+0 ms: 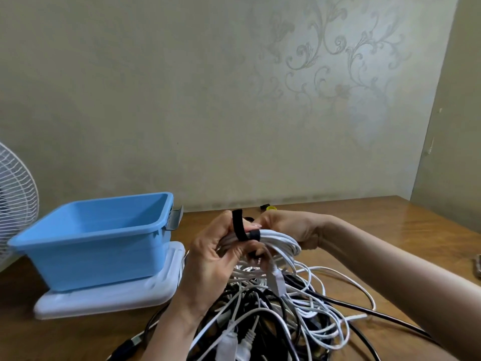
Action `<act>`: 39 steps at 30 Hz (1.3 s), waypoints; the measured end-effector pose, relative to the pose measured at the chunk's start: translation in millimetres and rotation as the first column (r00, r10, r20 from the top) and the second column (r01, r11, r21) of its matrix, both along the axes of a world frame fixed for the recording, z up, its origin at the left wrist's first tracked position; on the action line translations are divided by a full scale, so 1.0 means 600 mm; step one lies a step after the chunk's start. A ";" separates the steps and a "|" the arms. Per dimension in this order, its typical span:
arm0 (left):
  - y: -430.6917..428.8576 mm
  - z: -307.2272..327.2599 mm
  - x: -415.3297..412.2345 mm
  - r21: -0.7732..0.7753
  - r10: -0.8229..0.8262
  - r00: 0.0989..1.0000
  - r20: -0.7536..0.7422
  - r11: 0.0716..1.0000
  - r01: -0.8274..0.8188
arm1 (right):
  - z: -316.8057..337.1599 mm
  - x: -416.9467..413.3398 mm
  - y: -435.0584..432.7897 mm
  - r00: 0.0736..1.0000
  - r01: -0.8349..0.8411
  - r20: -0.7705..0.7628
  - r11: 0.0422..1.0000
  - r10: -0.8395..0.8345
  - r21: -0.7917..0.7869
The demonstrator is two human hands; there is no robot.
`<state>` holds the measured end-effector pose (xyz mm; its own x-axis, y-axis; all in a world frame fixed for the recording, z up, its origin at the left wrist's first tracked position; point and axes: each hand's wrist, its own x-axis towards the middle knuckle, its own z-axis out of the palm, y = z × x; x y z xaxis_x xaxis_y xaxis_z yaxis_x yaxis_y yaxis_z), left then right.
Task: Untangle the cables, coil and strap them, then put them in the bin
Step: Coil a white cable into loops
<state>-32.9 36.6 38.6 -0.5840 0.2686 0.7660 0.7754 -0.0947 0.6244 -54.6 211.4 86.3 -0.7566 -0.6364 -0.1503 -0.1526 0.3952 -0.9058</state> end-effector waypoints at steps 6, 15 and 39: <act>-0.002 -0.002 -0.006 0.002 0.032 0.999 0.004 0.999 -0.032 | 0.017 0.004 -0.002 0.969 0.152 -0.196 0.988 -0.151 -0.006; 0.003 -0.002 -0.006 0.020 0.063 0.997 0.047 0.998 -0.064 | 0.047 0.038 -0.030 0.770 0.350 -0.512 0.923 -0.380 -0.158; 0.017 0.002 0.006 0.367 0.044 0.927 0.372 0.910 -0.191 | -0.060 0.070 -0.049 0.321 0.147 -0.815 0.876 -0.482 -0.460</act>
<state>-29.2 46.6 39.8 -0.8400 -0.0963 0.5340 0.5352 -0.3088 0.7863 -12.6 182.1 50.5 -0.4770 -0.1971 0.8565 -0.8384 0.3946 -0.3760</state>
